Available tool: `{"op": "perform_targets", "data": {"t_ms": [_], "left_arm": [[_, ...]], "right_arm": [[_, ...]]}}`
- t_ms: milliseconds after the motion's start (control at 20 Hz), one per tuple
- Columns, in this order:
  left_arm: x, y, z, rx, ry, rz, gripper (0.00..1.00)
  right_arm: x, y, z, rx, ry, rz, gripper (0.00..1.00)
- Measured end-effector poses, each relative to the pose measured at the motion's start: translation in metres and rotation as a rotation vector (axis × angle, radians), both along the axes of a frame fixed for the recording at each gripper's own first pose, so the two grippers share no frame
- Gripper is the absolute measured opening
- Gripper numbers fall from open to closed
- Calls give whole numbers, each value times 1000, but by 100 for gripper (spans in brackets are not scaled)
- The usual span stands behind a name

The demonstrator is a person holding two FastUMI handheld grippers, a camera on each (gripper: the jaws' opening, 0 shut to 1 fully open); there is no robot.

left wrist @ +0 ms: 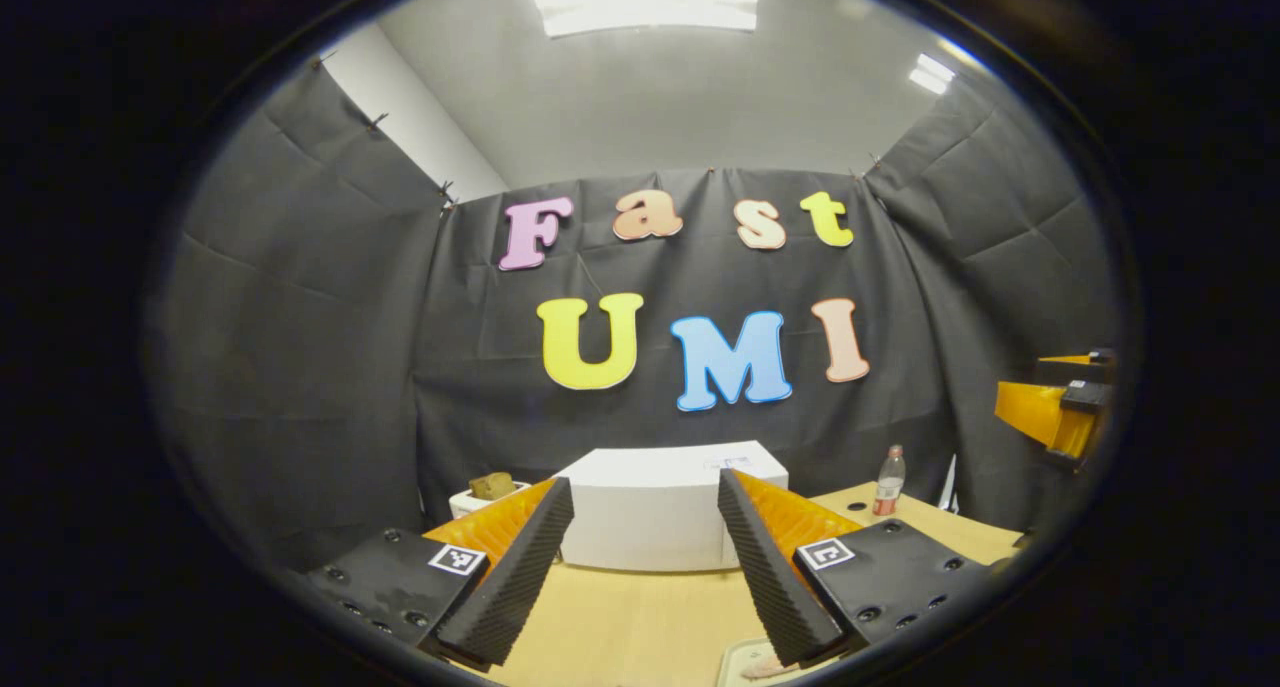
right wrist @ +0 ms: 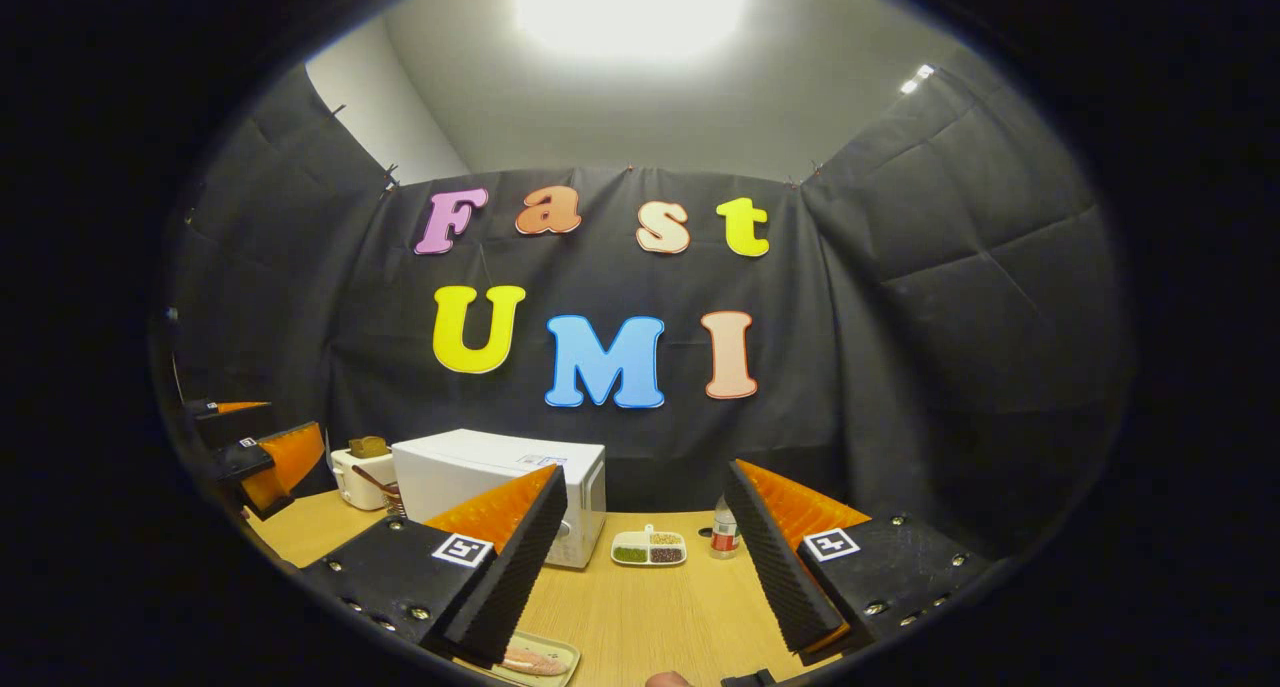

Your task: Open the microwave oven with the left hand, put the food in, and close the microwave oven.

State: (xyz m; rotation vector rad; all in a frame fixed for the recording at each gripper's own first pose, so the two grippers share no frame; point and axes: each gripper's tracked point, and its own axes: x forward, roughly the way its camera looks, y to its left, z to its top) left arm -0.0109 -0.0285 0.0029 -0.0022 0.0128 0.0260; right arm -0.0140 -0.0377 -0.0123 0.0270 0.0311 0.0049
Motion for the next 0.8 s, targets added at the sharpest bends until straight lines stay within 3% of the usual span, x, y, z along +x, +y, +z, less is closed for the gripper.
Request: {"op": "perform_targets", "data": {"t_ms": [400, 800], "left_arm": [[19, -29, -18, -17, 15, 8, 97], [116, -64, -48, -42, 15, -91, 97]], "right_arm": [[-12, -25, -8, 18, 14, 27, 97], [5, -38, 0, 3, -5, -58, 97]]}}
